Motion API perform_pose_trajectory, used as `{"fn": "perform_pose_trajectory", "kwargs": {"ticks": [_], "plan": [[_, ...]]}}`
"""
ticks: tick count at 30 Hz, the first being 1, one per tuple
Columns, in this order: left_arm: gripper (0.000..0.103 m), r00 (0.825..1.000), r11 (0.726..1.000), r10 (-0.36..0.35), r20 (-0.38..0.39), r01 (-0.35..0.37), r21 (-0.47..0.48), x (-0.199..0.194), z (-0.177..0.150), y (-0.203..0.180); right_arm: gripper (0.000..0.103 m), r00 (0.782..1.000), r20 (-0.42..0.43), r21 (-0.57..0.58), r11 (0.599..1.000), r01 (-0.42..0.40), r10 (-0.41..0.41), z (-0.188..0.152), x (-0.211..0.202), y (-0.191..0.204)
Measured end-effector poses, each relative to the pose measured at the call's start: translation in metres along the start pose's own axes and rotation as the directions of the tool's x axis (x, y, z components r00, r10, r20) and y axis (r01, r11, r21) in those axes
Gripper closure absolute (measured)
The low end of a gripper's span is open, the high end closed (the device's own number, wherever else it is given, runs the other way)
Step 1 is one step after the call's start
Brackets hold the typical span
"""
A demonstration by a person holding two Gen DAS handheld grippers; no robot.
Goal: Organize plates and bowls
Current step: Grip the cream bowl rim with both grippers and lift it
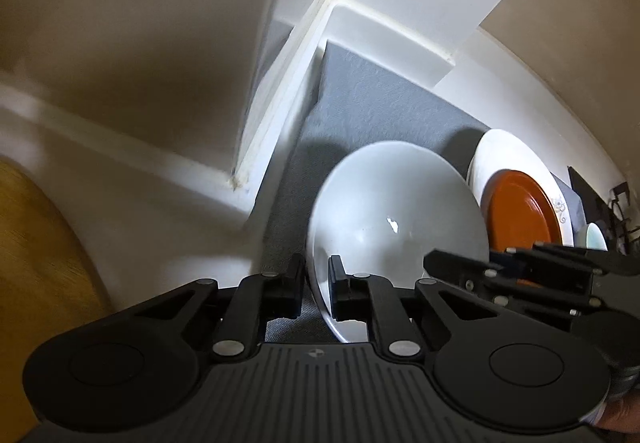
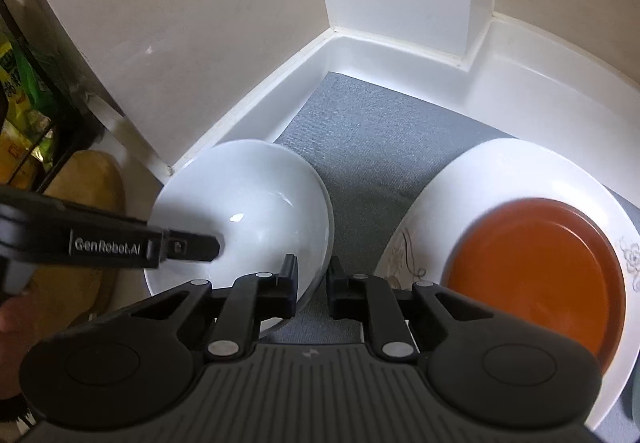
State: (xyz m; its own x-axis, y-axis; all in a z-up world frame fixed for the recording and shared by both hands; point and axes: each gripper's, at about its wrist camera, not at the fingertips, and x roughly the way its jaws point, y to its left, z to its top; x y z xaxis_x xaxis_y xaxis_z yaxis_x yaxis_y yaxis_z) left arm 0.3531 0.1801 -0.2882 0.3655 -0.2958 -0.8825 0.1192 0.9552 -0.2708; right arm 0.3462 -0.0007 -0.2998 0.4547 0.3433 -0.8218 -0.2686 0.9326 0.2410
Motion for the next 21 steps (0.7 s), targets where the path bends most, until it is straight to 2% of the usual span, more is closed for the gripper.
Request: {"fn": "perform_pose_trajectory", "kwargs": {"ticks": [2,6,11,16,21], "plan": [[0.09,1.0,1.0,0.023,0.002,-0.023,0.01,-0.008,0.002,-0.007,0.089,1.0,0.005,0.016,1.0,-0.01,0.01,0.0,-0.006,-0.003],[0.09,1.0,1.0,0.023,-0.006,-0.023,0.008,-0.016,0.002,-0.022,0.09,0.999,0.042,0.02,1.0,0.006,-0.007,0.002,-0.023,-0.009],[0.09,0.999,0.997,0.019,-0.034,-0.016,0.071,-0.026,0.005,-0.059,0.091,0.995,0.092,0.095,0.995,0.024,-0.033,-0.003,-0.054,-0.031],[0.09,0.996,0.985,-0.052,-0.069,0.062,0.16,-0.029,0.003,-0.112,0.09,0.986,0.138,0.178,0.981,0.073,-0.098,-0.023,-0.104,-0.066],[0.09,0.981,0.951,-0.114,-0.158,0.154,0.269,-0.014,0.006,-0.185,0.09,0.969,0.153,0.294,0.945,0.141,-0.192,-0.055,-0.149,-0.114]]}}
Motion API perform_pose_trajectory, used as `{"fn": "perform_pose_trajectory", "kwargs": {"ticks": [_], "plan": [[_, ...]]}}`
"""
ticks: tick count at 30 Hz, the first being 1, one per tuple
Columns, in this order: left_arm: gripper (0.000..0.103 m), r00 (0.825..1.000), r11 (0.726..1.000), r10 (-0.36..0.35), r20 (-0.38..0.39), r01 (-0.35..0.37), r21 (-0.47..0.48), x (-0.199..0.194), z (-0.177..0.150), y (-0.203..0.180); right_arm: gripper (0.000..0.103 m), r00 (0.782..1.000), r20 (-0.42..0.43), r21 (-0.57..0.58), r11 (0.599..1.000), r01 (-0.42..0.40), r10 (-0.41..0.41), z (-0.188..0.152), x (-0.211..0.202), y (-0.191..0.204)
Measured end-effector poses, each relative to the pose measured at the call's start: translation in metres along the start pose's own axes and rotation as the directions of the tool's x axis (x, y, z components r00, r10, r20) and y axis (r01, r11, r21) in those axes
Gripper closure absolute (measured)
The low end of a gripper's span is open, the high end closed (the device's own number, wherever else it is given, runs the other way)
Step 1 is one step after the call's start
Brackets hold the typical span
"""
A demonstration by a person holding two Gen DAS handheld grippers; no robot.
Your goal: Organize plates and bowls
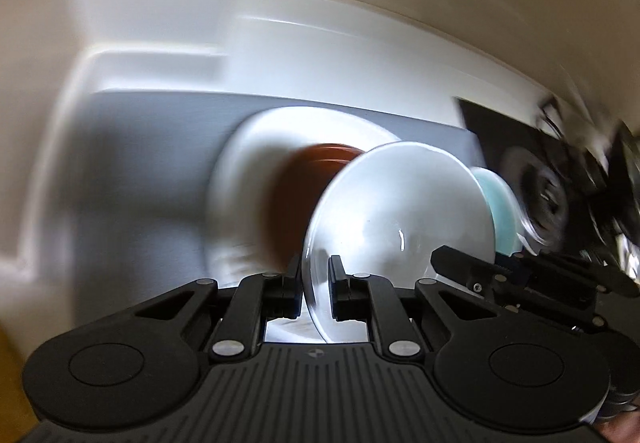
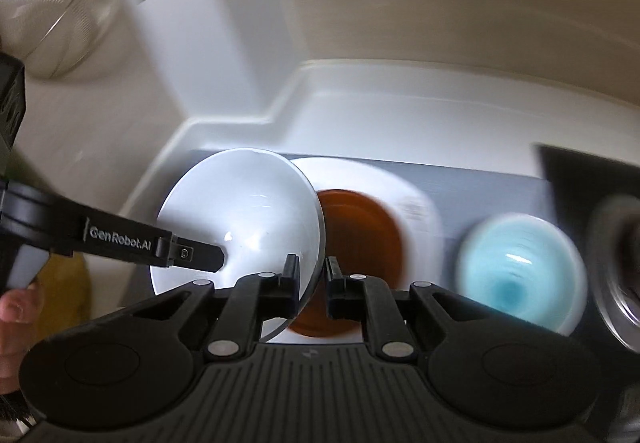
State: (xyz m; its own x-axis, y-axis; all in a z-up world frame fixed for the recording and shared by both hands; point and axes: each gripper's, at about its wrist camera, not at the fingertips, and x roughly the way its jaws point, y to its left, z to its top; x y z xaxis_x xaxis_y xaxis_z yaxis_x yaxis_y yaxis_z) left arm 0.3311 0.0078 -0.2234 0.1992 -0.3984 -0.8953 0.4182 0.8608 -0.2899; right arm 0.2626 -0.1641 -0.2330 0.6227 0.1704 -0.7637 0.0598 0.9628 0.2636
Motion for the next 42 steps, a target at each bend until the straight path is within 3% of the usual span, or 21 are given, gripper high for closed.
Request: {"fn": "perform_pose_trajectory", "kwargs": {"ticks": [7,11,17,26,34,42], "plan": [[0.09,0.996,0.981,-0.059,-0.061,0.069,0.183,0.053,0.05,-0.095,0.091,0.991,0.091,0.182,0.98,0.078,-0.096,-0.01,-0.045,-0.09],[0.09,0.994,0.954,-0.011,-0.105,0.042,0.295,0.079,0.059,-0.139,0.091,0.983,0.107,0.243,0.962,0.122,-0.152,-0.01,-0.047,-0.127],[0.09,0.986,0.948,0.051,-0.161,0.002,0.317,0.118,0.065,-0.165,0.092,0.986,0.085,0.262,0.958,0.119,-0.146,-0.023,-0.03,-0.162],[0.089,0.967,0.927,0.179,-0.18,-0.105,0.361,0.145,0.061,-0.178,0.092,0.994,0.041,0.252,0.963,0.092,-0.106,-0.034,0.001,-0.179],[0.089,0.966,0.926,0.198,-0.168,-0.128,0.355,0.158,0.058,-0.175,0.092,0.994,0.027,0.247,0.965,0.092,-0.101,-0.04,0.015,-0.183],[0.089,0.972,0.942,0.157,-0.177,-0.093,0.323,0.164,0.061,-0.166,0.088,0.992,0.021,0.218,0.968,0.12,-0.128,-0.038,0.018,-0.182]]}}
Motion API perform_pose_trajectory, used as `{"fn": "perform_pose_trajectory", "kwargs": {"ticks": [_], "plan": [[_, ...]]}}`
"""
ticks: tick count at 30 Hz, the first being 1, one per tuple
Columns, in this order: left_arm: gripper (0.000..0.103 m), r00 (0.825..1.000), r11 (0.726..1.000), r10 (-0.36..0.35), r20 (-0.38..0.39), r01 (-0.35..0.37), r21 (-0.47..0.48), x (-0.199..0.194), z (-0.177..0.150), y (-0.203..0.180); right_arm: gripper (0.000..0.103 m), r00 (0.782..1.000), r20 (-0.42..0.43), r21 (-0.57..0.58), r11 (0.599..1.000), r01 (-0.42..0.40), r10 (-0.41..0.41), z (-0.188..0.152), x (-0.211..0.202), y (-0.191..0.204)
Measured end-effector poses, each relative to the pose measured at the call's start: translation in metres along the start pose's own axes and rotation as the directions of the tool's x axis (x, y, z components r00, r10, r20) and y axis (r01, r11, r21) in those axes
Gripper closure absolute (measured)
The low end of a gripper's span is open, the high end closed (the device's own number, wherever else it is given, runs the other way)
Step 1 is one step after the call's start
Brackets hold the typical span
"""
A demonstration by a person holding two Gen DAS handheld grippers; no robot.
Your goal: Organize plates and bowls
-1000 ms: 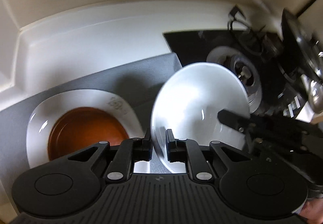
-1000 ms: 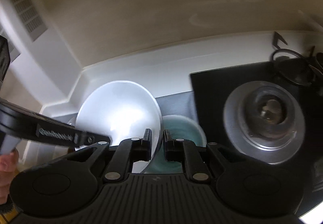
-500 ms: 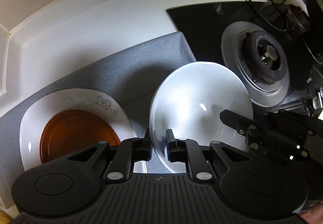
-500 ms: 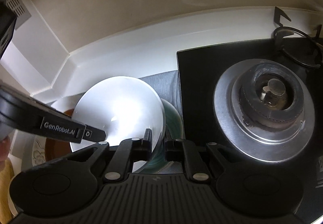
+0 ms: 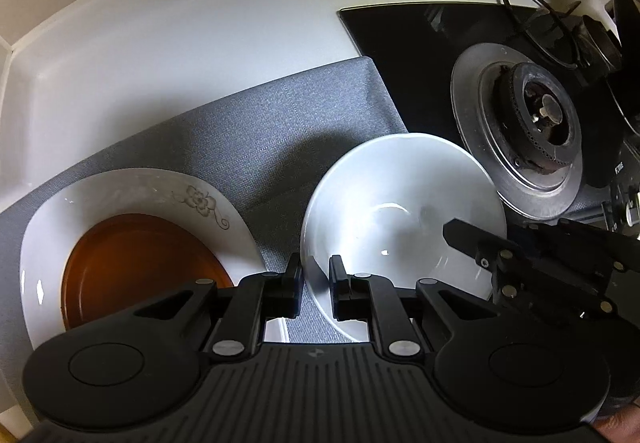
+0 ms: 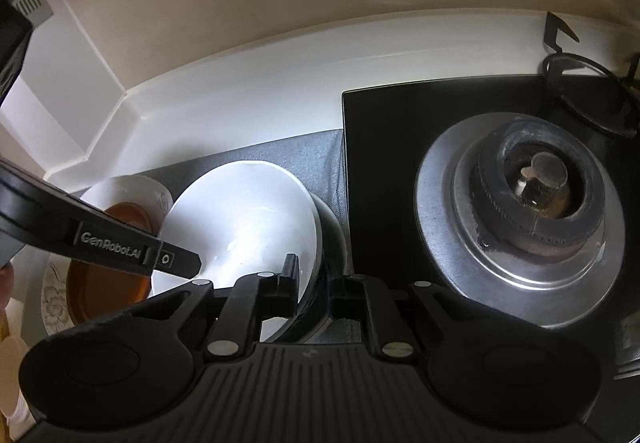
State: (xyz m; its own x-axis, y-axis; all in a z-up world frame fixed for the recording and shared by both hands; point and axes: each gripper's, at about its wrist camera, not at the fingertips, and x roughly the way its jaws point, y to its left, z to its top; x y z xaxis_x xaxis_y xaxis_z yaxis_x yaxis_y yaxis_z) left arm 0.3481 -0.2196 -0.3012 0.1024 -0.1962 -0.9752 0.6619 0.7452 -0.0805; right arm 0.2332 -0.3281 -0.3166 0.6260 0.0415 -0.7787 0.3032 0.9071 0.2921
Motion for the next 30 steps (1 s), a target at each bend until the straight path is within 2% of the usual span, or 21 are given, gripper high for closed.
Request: {"fn": "perform_pose_trajectory", "kwargs": {"ticks": [7,14,18,21,26,27,28,30], "plan": [[0.089,0.999,0.999,-0.045,0.001,0.045,-0.022,0.002,-0.002,0.006,0.087,1.0,-0.009,0.014,1.0,-0.008,0.008,0.001,-0.005,-0.004],[0.088,0.997,0.995,-0.078,-0.001,0.078,-0.063,0.004,-0.006,0.014,0.08,1.0,-0.008,-0.006,1.0,-0.007,0.007,-0.002,-0.017,-0.001],[0.087,0.996,0.993,-0.089,0.005,0.089,-0.074,0.001,-0.007,0.016,0.084,0.998,0.031,-0.069,0.996,0.056,-0.054,-0.002,-0.031,0.006],[0.087,0.996,0.994,-0.083,0.012,0.084,-0.07,0.0,-0.008,0.016,0.093,0.997,0.018,-0.119,0.99,0.078,-0.076,-0.005,-0.032,0.01],[0.087,0.996,0.994,-0.084,0.013,0.085,-0.073,0.002,-0.01,0.018,0.091,0.997,0.032,-0.078,0.994,0.079,-0.077,-0.008,-0.038,0.004],[0.087,0.997,0.994,-0.082,0.014,0.083,-0.069,0.003,-0.01,0.018,0.085,0.996,0.041,-0.051,0.996,0.077,-0.075,-0.009,-0.04,0.0],[0.087,0.997,0.994,-0.08,0.017,0.081,-0.067,0.004,-0.01,0.017,0.069,0.996,0.044,-0.014,0.997,0.073,-0.072,-0.009,-0.04,-0.005],[0.086,0.997,0.995,-0.077,0.015,0.077,-0.063,0.007,-0.01,0.016,0.057,0.999,0.037,0.059,0.998,0.037,-0.039,-0.011,-0.037,-0.016]]}}
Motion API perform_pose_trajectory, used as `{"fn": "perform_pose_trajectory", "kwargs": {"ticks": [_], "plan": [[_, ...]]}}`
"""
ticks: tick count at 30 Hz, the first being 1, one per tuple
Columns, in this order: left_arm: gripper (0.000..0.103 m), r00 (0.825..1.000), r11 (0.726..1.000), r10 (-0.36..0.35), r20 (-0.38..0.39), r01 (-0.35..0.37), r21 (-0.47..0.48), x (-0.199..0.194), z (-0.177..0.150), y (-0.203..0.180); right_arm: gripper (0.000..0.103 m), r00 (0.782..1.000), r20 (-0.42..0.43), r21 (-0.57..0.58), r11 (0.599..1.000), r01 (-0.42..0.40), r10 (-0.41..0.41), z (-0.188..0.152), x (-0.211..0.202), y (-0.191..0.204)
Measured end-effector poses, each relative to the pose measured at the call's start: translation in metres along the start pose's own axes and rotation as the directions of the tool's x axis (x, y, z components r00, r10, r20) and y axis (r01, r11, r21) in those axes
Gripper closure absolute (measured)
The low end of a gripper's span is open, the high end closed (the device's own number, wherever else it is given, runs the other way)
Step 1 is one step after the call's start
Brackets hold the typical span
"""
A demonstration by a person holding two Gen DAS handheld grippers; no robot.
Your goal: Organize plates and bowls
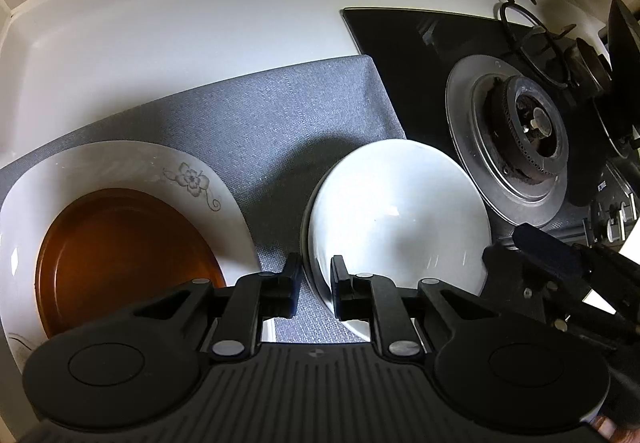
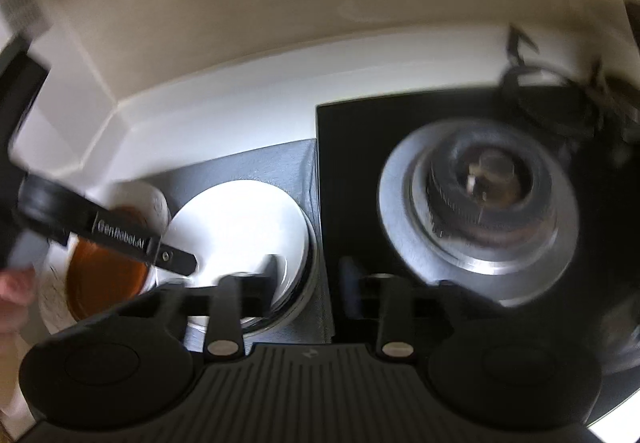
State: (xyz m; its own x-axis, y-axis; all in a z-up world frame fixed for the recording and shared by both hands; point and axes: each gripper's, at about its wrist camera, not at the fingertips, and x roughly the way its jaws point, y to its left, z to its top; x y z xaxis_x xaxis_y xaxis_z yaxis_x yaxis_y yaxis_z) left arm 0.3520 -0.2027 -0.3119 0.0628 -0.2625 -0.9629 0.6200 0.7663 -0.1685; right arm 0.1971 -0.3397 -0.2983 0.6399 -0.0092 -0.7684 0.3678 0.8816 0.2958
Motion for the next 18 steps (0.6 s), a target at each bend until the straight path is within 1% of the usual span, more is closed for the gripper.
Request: {"fn": "perform_pose_trajectory", "kwargs": {"ticks": [3,6,7,8,10,12,14,16,18], "plan": [[0.085,1.0,1.0,0.009,-0.015,-0.009,0.005,0.009,0.001,-0.002,0.057,0.998,-0.031,0.058,0.997,-0.046,0.048,-0.004,0.011,-0.008],[0.081,1.0,0.999,0.022,-0.016,-0.021,0.028,0.015,0.0,-0.005,0.057,0.995,-0.057,0.099,0.993,-0.071,0.077,-0.01,0.026,-0.012],[0.081,1.0,0.999,0.027,-0.008,-0.027,0.037,0.015,0.0,-0.006,0.066,0.994,-0.054,0.113,0.99,-0.089,0.095,-0.012,0.028,-0.013],[0.08,1.0,0.999,0.027,-0.01,-0.026,0.044,0.014,-0.001,-0.007,0.069,0.992,-0.048,0.119,0.987,-0.106,0.113,-0.014,0.028,-0.012],[0.079,1.0,1.0,0.0,-0.031,0.001,0.03,0.013,-0.003,-0.003,0.073,0.996,-0.043,0.084,0.993,-0.08,0.084,-0.016,0.024,-0.007],[0.079,0.998,1.0,-0.02,-0.053,0.021,0.016,0.012,-0.008,0.0,0.075,0.996,-0.054,0.044,0.997,-0.069,0.071,-0.018,0.021,-0.001],[0.078,0.999,1.0,-0.021,-0.038,0.022,0.022,0.011,-0.013,-0.001,0.075,0.995,-0.065,0.036,0.996,-0.077,0.079,-0.02,0.018,-0.002],[0.078,1.0,1.0,-0.021,-0.021,0.021,0.018,0.011,-0.015,-0.003,0.072,0.993,-0.068,0.035,0.995,-0.091,0.093,-0.021,0.018,-0.004],[0.075,0.999,1.0,-0.026,-0.03,0.026,-0.003,0.016,-0.015,-0.003,0.07,0.991,-0.082,0.05,0.994,-0.097,0.101,-0.019,0.023,-0.006]]}}
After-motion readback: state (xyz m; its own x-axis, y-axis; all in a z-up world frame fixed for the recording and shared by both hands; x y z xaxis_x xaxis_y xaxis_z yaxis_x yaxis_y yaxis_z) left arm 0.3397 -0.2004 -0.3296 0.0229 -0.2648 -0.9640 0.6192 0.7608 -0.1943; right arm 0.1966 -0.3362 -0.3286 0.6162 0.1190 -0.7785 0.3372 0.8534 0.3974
